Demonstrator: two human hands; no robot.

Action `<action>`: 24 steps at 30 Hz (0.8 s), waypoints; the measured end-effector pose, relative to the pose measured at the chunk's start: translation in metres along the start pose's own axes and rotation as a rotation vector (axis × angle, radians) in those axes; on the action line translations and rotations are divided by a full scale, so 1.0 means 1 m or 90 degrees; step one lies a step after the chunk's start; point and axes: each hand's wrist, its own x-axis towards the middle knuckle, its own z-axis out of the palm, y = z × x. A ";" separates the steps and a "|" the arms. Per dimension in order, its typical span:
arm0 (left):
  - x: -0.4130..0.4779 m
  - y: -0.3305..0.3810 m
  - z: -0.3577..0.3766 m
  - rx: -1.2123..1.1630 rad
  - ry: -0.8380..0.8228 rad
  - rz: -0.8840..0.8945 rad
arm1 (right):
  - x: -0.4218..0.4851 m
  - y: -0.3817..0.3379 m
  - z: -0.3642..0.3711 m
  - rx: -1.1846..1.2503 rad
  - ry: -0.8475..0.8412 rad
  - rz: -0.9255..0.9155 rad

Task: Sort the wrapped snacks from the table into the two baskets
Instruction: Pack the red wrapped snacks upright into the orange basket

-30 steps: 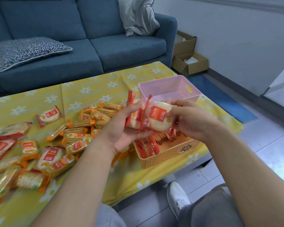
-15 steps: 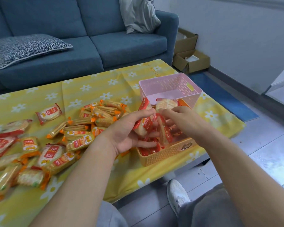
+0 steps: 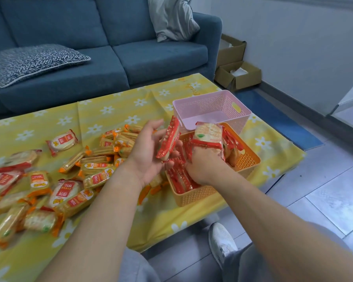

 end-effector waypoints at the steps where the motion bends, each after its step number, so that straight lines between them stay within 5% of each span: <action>1: -0.001 0.000 0.001 -0.016 0.000 -0.012 | 0.002 0.000 0.001 0.011 -0.015 0.003; 6: 0.001 -0.003 0.006 0.031 0.044 0.001 | 0.001 0.012 -0.018 0.109 -0.109 -0.024; 14: 0.002 -0.001 0.007 0.013 0.052 0.109 | 0.001 0.017 -0.007 0.001 -0.043 -0.017; 17: 0.002 -0.002 0.007 0.039 0.095 0.159 | -0.005 0.023 -0.030 0.078 0.082 0.036; 20: 0.007 -0.006 0.011 0.170 0.143 0.241 | -0.015 0.028 -0.057 0.367 0.258 0.061; 22: 0.007 -0.008 0.019 0.209 0.110 0.275 | -0.023 0.025 -0.063 0.443 0.226 0.042; 24: 0.006 -0.008 0.024 0.244 0.052 0.310 | -0.029 0.030 -0.065 0.329 0.218 -0.033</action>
